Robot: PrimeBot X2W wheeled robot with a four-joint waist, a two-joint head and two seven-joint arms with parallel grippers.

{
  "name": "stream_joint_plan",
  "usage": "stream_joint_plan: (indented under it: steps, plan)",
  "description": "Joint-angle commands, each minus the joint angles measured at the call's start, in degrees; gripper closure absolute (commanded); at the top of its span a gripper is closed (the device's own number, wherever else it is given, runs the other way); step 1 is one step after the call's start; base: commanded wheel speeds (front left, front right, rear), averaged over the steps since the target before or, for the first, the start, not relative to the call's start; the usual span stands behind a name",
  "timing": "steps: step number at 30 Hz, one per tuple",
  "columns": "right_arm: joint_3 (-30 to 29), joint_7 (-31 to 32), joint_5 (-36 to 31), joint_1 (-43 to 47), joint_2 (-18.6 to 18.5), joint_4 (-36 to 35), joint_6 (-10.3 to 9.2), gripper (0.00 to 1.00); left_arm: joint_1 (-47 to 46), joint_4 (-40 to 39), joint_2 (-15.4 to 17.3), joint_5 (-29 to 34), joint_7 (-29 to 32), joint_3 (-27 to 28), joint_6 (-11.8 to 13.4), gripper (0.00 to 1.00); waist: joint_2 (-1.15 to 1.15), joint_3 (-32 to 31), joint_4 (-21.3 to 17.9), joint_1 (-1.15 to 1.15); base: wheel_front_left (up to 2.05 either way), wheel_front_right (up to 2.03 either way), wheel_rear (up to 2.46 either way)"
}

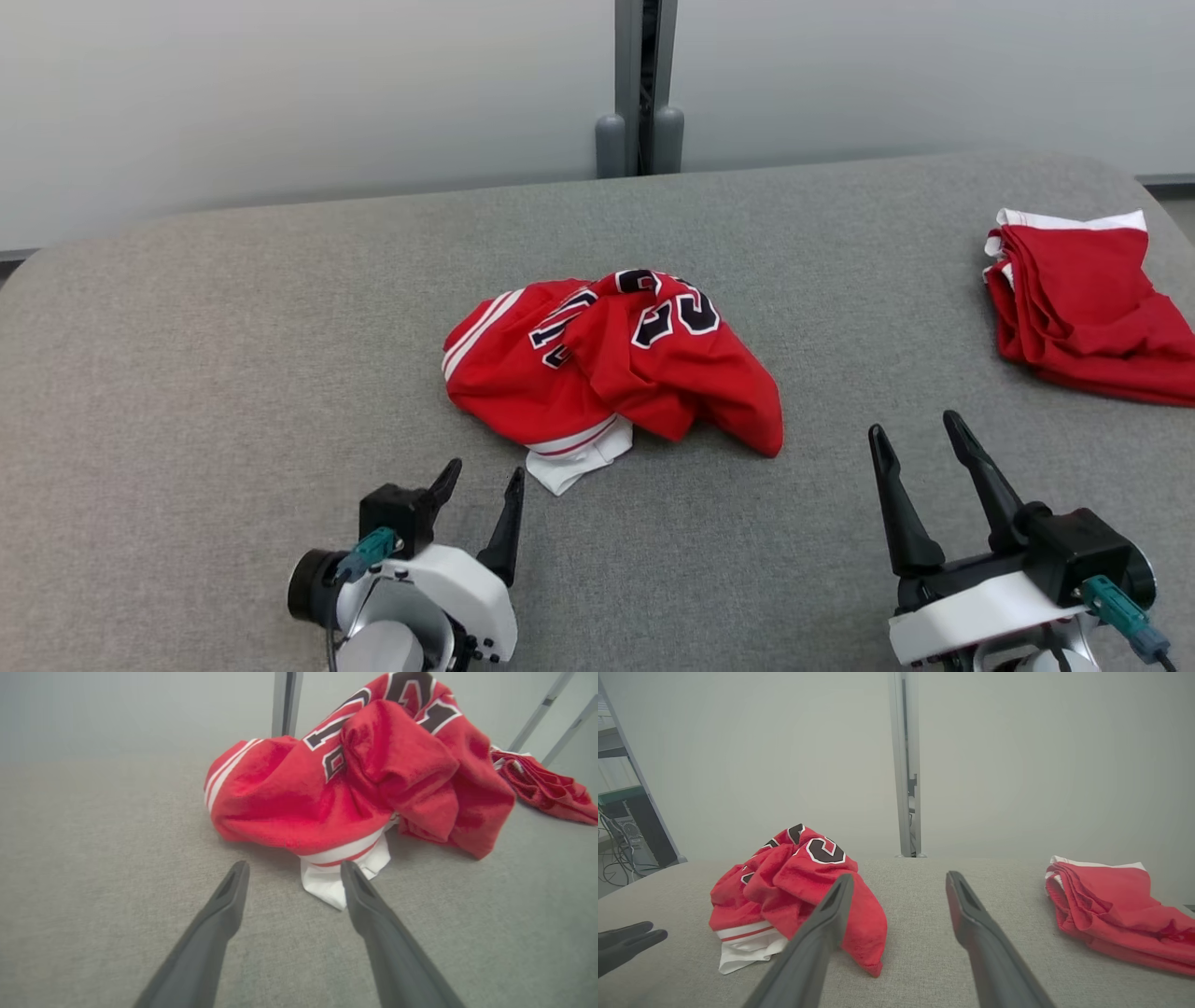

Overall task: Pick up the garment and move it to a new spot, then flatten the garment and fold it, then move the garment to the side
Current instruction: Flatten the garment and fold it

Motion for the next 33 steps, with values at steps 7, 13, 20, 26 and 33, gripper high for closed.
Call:
stream_joint_plan:
  steps: [7, 13, 20, 26, 33]
  plan:
    - [0.08, -0.01, 0.00, -3.25, -1.01, -0.71, 0.02, 0.00, -10.12, 9.53, 0.32, -4.80, 1.07, -7.41, 0.10, 0.00, 0.00, 5.77, -3.43, 0.00, 0.00, 0.00, 0.00]
    - [-0.03, -0.01, 0.02, -4.75, -1.16, -0.77, 0.02, 0.00, -13.96, 14.30, 0.33, -7.90, 1.03, -11.65, 0.79, 0.00, 0.00, 7.64, -4.57, 0.00, 0.00, 0.00, 0.00]
    - [0.21, -0.01, 0.23, -5.87, -1.17, -0.76, 0.02, 0.00, -16.36, 17.95, 0.33, -10.01, 0.19, -14.67, 1.46, 0.52, 0.00, 8.71, -5.21, 0.00, 0.00, 0.00, 0.00]
    - [-0.16, -0.01, 0.15, -6.12, -1.42, -0.63, 0.02, 0.00, -18.42, 17.93, 0.32, -11.75, -1.18, -16.06, 0.38, 1.00, 0.00, 8.69, -5.11, 0.00, 0.00, 0.00, 0.00]
    - [-0.75, 0.00, -0.04, -4.68, -0.94, -0.38, 0.02, 0.00, -18.52, 3.98, 0.93, -9.97, -1.48, -9.28, -1.66, 1.00, 0.00, 6.71, -3.59, 0.00, 0.00, 0.00, 0.00]
